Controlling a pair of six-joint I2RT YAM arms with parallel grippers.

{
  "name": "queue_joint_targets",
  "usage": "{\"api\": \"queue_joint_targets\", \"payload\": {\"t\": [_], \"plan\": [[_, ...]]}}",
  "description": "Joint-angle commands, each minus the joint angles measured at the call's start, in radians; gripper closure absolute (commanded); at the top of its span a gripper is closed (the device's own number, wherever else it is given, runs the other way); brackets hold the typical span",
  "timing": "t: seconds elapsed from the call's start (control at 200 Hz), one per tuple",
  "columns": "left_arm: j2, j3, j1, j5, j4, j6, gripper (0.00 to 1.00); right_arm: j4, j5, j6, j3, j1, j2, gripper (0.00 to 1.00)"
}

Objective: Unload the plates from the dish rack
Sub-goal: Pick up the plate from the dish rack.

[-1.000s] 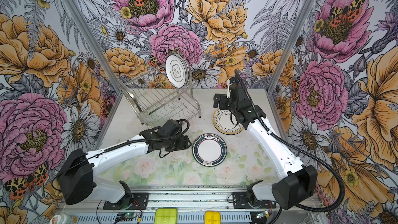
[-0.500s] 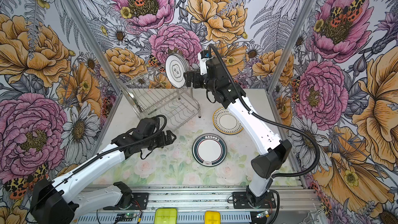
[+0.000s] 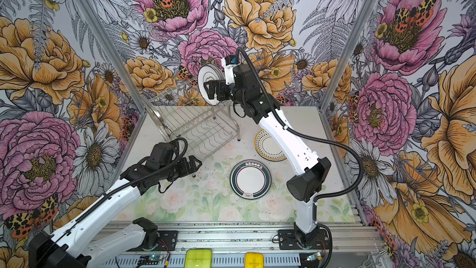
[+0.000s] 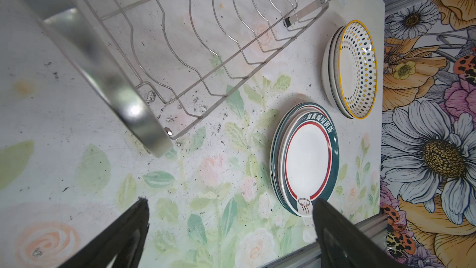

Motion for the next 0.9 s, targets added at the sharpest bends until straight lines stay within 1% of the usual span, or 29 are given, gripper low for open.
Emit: {"api": "queue_joint_targets", "payload": {"t": [0.0,0.165,0.686,0.896], "plan": [[-0.038,-0.016,0.013,0.024,-0.011,0.025,0.01,0.003,-0.011,0.004,0.045,0.010,0.034,0.04],[-0.047,-0.016,0.032,0.030,-0.021,0.024,0.01,0.003,0.001,0.004,0.067,0.011,0.065,0.08],[-0.057,-0.021,0.052,0.041,-0.022,0.034,0.01,0.002,0.048,-0.023,0.078,0.013,0.090,0.09],[-0.066,-0.024,0.060,0.044,-0.022,0.035,0.01,0.002,0.035,-0.022,0.108,0.013,0.120,0.14]]}}
